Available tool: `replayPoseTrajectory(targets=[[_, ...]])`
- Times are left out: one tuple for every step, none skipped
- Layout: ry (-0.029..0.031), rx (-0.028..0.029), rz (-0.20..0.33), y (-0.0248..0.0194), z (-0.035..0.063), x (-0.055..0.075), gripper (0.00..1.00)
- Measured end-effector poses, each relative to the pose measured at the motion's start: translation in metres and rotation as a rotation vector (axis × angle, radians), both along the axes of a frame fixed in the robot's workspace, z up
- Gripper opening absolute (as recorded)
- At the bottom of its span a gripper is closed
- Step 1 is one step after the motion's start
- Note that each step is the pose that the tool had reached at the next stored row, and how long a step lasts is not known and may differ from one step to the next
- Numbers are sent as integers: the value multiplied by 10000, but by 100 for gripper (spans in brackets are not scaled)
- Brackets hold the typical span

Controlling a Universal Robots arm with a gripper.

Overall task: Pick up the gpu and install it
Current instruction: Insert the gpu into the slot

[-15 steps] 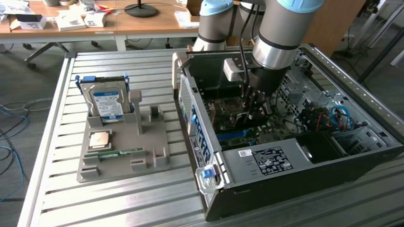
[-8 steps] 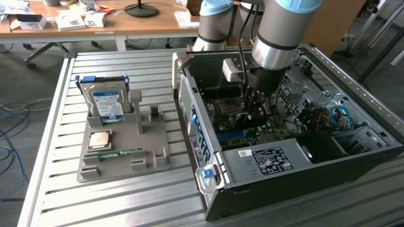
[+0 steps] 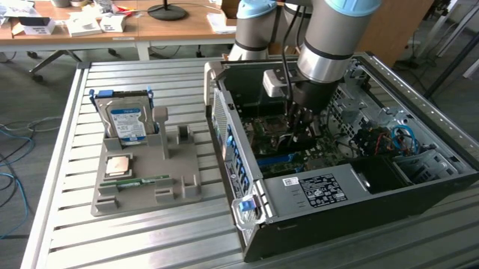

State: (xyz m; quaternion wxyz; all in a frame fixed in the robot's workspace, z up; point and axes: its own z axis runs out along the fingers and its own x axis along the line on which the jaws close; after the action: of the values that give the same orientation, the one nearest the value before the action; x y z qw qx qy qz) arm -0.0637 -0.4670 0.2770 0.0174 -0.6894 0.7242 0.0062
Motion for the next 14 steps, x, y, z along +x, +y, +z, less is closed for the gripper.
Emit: replayPoseTrajectory(targets=[[0,-1,3,1,-1,-2,26],[1,-1,2,2,-2,-5,26],[1,-2,2,3,-3,-8,26],[1,-3,3,4,-3,-12,26],[2,-4,2,5,-3,-17,26],[2,-5,2,5,-4,-21,26],[2,-4,2,5,-4,-26,26],[1,-3,2,6,-6,-32,26],[1,-3,2,6,-6,-34,26],[1,-4,5,6,-6,-34,26],[1,-4,4,6,-7,-37,26],[2,-4,2,6,-7,-41,26],[1,-3,1,8,-9,-46,26],[0,-3,2,9,-10,-50,26]])
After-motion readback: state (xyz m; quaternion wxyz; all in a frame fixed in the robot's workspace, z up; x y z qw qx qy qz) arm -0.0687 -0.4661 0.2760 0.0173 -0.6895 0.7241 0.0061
